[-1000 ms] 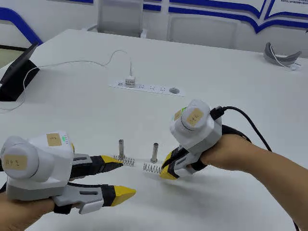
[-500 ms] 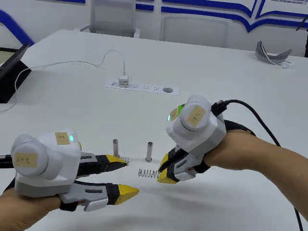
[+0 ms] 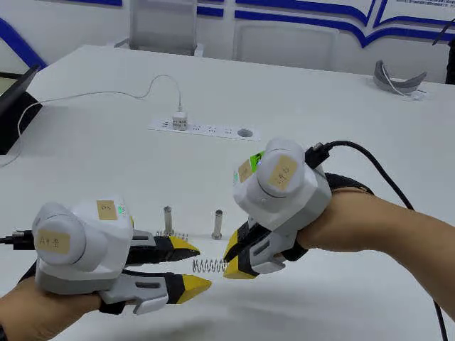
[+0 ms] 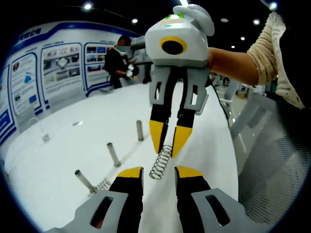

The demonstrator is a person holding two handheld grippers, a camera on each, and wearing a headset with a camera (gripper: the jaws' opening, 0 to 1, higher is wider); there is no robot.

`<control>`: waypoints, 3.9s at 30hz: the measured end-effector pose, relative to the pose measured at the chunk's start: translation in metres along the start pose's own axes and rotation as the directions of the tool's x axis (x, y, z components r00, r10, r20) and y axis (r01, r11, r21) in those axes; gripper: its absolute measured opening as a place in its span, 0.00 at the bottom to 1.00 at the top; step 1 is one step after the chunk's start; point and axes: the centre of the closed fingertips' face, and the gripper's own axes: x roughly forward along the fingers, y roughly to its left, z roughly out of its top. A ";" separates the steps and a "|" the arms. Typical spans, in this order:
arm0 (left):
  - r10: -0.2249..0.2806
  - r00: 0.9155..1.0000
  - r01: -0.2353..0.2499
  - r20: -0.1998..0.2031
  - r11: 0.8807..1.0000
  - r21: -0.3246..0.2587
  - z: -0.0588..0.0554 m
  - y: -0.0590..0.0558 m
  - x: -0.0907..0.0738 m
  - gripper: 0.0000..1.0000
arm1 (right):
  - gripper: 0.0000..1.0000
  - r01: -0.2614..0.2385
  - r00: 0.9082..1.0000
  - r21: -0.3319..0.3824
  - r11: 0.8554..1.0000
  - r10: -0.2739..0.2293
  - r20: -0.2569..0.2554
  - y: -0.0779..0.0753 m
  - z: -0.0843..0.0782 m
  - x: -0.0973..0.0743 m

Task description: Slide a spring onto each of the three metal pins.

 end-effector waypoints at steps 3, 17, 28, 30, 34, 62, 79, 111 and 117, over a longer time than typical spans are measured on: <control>-0.007 1.000 0.007 -0.003 1.000 0.012 0.000 -0.002 0.001 0.22 | 0.12 -0.006 1.000 -0.012 1.000 0.006 -0.001 0.002 0.002 -0.001; -0.028 1.000 0.029 -0.009 0.999 0.039 -0.001 -0.009 0.002 0.13 | 0.12 -0.012 1.000 -0.054 0.998 0.012 -0.013 0.009 0.012 -0.013; -0.034 0.999 0.035 -0.014 0.998 0.047 -0.001 -0.011 0.001 0.12 | 0.12 -0.008 0.999 -0.070 0.998 0.011 0.045 0.012 0.035 -0.023; -0.036 0.999 0.036 -0.012 0.998 0.047 -0.001 -0.011 0.001 0.12 | 0.12 -0.006 0.998 -0.073 0.997 0.010 0.057 0.013 0.040 -0.024; -0.038 0.999 0.039 -0.009 0.998 0.048 0.000 -0.013 0.001 0.12 | 0.12 -0.004 0.997 -0.075 0.997 0.010 0.077 0.014 0.047 -0.024; -0.026 0.999 0.026 0.048 1.000 0.015 0.008 -0.010 0.000 0.11 | 0.13 0.017 0.989 -0.024 1.000 -0.013 0.148 0.010 0.059 -0.019; 0.016 0.999 -0.016 0.051 1.000 0.000 0.007 0.000 -0.004 0.19 | 0.12 0.041 0.986 0.013 0.999 -0.043 0.163 0.000 0.057 -0.024; 0.167 0.985 -0.160 0.053 0.979 -0.126 -0.013 0.025 -0.043 0.47 | 0.12 0.145 0.970 0.141 0.979 -0.169 0.177 -0.054 0.038 -0.044; 0.185 0.981 -0.177 0.052 0.975 -0.137 -0.016 0.028 -0.048 0.50 | 0.12 0.167 0.964 0.165 0.972 -0.196 0.179 -0.064 0.036 -0.043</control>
